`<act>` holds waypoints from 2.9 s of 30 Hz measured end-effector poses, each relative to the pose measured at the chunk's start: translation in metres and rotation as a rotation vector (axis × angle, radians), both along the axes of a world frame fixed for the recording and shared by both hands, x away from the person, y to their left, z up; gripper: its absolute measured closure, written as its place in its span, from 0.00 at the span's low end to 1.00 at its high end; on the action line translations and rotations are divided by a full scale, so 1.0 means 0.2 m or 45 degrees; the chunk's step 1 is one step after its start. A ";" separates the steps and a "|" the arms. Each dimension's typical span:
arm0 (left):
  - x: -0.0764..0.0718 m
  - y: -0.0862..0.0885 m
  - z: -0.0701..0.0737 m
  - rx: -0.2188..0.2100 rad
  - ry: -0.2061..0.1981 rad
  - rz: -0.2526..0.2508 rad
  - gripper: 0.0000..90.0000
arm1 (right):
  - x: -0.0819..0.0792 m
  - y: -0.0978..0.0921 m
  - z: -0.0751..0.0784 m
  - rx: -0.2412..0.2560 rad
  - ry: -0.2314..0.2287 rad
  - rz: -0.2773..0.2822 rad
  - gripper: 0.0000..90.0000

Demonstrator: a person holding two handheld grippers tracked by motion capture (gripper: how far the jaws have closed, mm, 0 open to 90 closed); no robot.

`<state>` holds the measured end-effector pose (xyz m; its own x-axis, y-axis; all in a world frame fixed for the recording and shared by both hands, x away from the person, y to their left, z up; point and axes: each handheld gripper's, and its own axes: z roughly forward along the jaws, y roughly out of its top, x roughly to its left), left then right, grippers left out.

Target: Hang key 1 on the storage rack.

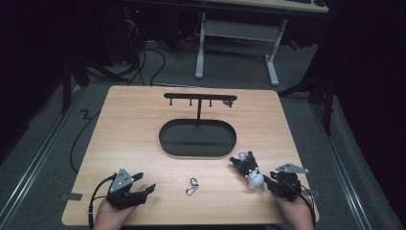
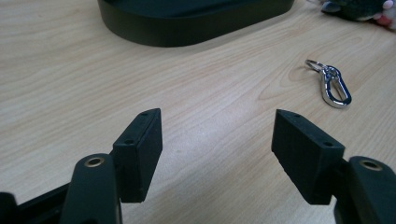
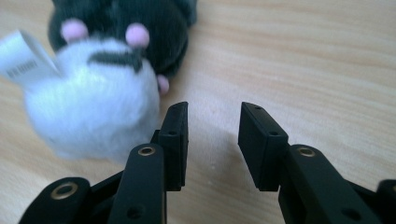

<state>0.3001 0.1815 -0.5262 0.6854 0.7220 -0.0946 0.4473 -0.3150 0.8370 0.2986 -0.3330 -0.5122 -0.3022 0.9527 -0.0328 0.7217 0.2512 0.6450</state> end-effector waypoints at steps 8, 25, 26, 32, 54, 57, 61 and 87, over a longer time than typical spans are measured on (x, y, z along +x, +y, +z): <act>-0.04 0.00 0.01 0.031 -0.045 -0.046 0.38 | 0.02 0.00 0.03 -0.011 0.122 -0.020 0.68; -0.04 0.02 0.02 0.012 -0.035 -0.044 0.37 | 0.11 0.04 0.17 -0.156 0.471 0.104 0.55; -0.04 0.02 0.02 0.012 -0.035 -0.044 0.37 | 0.11 0.04 0.17 -0.156 0.471 0.104 0.55; -0.05 0.03 0.01 0.019 -0.028 -0.052 0.37 | 0.09 0.07 0.19 -0.202 0.560 0.171 0.46; -0.05 0.02 0.00 0.023 -0.023 -0.068 0.37 | 0.21 0.28 0.20 -0.170 0.598 0.215 0.23; -0.05 0.02 0.01 0.021 -0.024 -0.069 0.37 | 0.24 0.29 0.17 -0.168 0.602 0.212 0.24; -0.05 0.02 0.00 0.023 -0.024 -0.070 0.37 | 0.27 0.31 0.15 -0.161 0.612 0.213 0.27; -0.06 0.03 0.00 0.021 -0.022 -0.055 0.37 | 0.27 0.31 0.19 -0.189 0.576 0.219 0.55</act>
<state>0.2881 0.1878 -0.5252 0.7177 0.6928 -0.0706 0.4182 -0.3477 0.8392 0.3530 -0.2712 -0.4749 -0.4697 0.8828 0.0064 0.8607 0.4563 0.2258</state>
